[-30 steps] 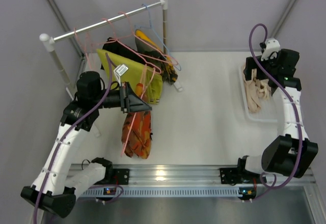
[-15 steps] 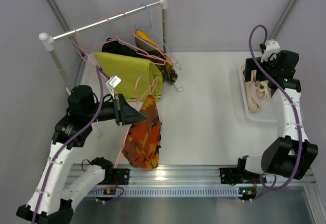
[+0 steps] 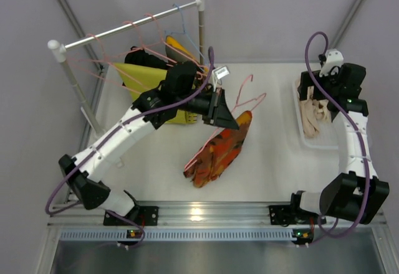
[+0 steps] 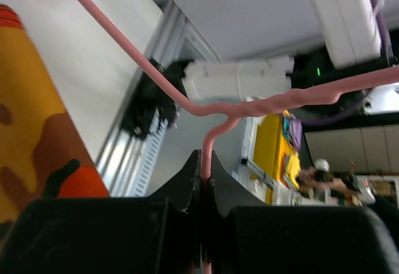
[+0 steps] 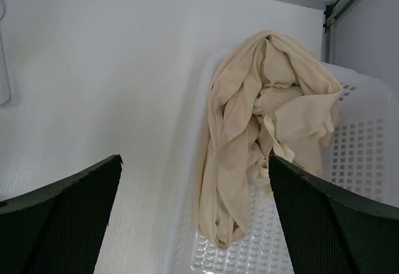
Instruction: Remove the trousers from the hanger
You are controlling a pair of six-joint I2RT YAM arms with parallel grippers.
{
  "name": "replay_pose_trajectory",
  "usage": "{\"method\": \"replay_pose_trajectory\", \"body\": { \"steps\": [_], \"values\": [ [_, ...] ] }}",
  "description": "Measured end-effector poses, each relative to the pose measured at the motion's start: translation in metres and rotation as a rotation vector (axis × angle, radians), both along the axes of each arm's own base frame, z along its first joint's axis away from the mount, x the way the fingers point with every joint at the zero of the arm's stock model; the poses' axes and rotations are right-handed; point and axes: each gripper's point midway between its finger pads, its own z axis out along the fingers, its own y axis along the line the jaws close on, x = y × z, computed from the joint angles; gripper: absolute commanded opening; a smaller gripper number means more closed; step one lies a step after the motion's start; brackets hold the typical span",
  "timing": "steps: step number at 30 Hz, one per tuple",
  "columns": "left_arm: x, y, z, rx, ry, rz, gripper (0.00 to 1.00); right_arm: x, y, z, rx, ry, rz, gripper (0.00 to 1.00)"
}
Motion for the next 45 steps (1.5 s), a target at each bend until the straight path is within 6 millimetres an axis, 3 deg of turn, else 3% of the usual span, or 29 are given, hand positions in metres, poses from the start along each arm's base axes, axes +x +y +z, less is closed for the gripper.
{"method": "replay_pose_trajectory", "body": {
  "steps": [9, 14, 17, 21, 25, 31, 36, 39, 45],
  "values": [
    [0.129, -0.09, 0.042, -0.087, -0.063, 0.296, 0.0, -0.027, 0.002, 0.018, -0.016, -0.111, -0.038, 0.99],
    [0.176, -0.127, 0.044, -0.133, -0.126, 0.42, 0.0, -0.039, 0.005, 0.023, -0.005, -0.155, -0.008, 0.99],
    [0.192, -0.133, 0.041, -0.139, -0.155, 0.492, 0.0, -0.048, 0.013, 0.021, -0.011, -0.17, 0.06, 0.99],
    [0.215, -0.132, 0.044, -0.144, -0.174, 0.609, 0.0, -0.069, 0.039, 0.021, -0.066, -0.194, 0.242, 1.0],
    [0.238, -0.123, 0.054, -0.157, -0.176, 0.753, 0.0, -0.102, 0.063, 0.03, -0.142, -0.262, 0.391, 0.99],
    [0.254, -0.114, 0.058, -0.184, -0.102, 0.883, 0.0, -0.132, 0.097, 0.034, -0.126, -0.339, 0.528, 0.99],
    [0.25, -0.121, 0.049, -0.201, 0.028, 0.891, 0.0, -0.143, 0.132, 0.001, -0.048, -0.325, 0.643, 0.98],
    [0.244, -0.129, 0.037, -0.196, 0.1, 0.862, 0.0, -0.145, 0.147, -0.014, -0.011, -0.324, 0.693, 0.95],
    [0.235, -0.138, 0.022, -0.179, 0.182, 0.817, 0.0, -0.132, 0.152, -0.007, -0.009, -0.364, 0.707, 0.82]
  ]
}}
